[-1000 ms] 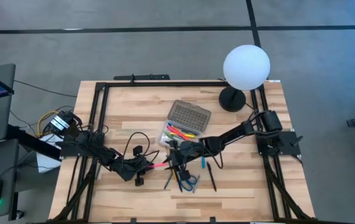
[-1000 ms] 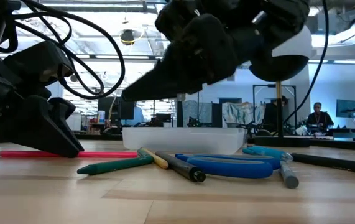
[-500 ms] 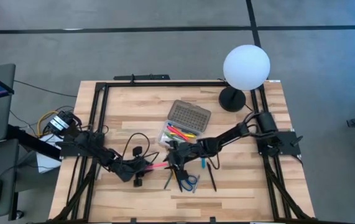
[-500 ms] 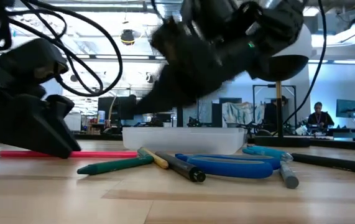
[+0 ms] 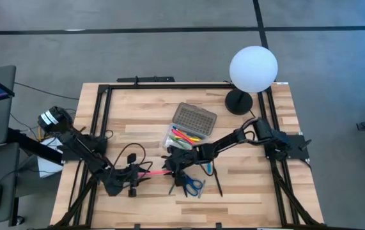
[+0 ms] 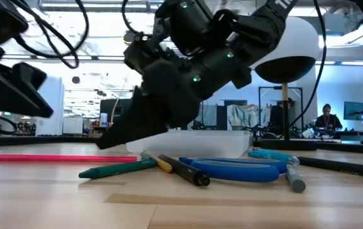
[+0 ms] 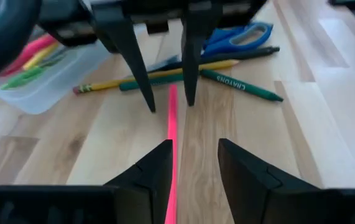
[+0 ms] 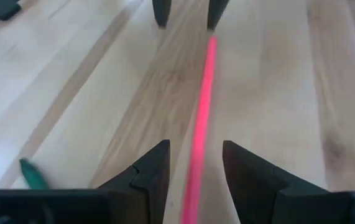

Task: Pick & place school supplies into a supply box
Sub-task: Put the pink pencil into the gray supply box

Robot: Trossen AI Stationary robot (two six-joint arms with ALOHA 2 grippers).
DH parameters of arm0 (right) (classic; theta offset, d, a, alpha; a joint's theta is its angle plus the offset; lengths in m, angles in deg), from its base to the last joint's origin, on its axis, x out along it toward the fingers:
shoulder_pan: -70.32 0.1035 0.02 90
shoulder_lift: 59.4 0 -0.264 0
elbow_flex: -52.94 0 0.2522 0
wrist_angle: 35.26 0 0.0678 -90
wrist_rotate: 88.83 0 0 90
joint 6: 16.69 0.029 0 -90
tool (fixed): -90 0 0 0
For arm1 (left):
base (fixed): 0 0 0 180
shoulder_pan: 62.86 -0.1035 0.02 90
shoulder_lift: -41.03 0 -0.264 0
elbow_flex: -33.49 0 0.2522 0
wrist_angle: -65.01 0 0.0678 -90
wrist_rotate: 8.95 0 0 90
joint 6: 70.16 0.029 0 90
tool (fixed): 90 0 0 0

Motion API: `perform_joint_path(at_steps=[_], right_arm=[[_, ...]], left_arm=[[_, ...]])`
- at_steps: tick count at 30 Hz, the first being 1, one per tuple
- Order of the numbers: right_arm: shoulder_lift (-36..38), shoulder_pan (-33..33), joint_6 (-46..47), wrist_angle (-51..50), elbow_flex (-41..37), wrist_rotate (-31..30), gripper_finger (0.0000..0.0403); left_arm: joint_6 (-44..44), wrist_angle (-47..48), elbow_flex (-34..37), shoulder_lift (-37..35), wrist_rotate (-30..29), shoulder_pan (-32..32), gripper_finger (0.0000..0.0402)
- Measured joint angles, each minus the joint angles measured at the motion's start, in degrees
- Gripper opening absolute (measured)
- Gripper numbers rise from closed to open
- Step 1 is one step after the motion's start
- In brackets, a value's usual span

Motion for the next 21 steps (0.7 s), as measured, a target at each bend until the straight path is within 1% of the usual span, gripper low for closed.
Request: perform_joint_path(at_steps=[3,7,10,13,21], right_arm=[[-0.3,0.1,-0.4,-3.3,1.3,-0.2,0.0136],[-0.8,0.3,-0.1,-6.3,2.4,-0.5,0.0130],[-0.8,0.6,1.4,-8.2,2.3,-2.2,0.0120],[-0.8,0.9,2.8,-9.9,2.4,-3.4,0.0098],[-0.5,1.3,3.1,-11.1,2.3,-3.9,0.0027]], left_arm=[[-2.0,1.8,0.0,-0.9,-3.1,2.3,0.0123],[-3.2,1.8,0.0,-0.9,-6.9,4.9,0.0123],[-4.2,1.9,0.0,-0.9,-8.9,6.1,0.0123],[-4.8,2.1,0.0,-0.9,-11.0,6.9,0.0123],[-5.2,2.2,0.0,-0.9,-11.6,6.9,0.0123]])
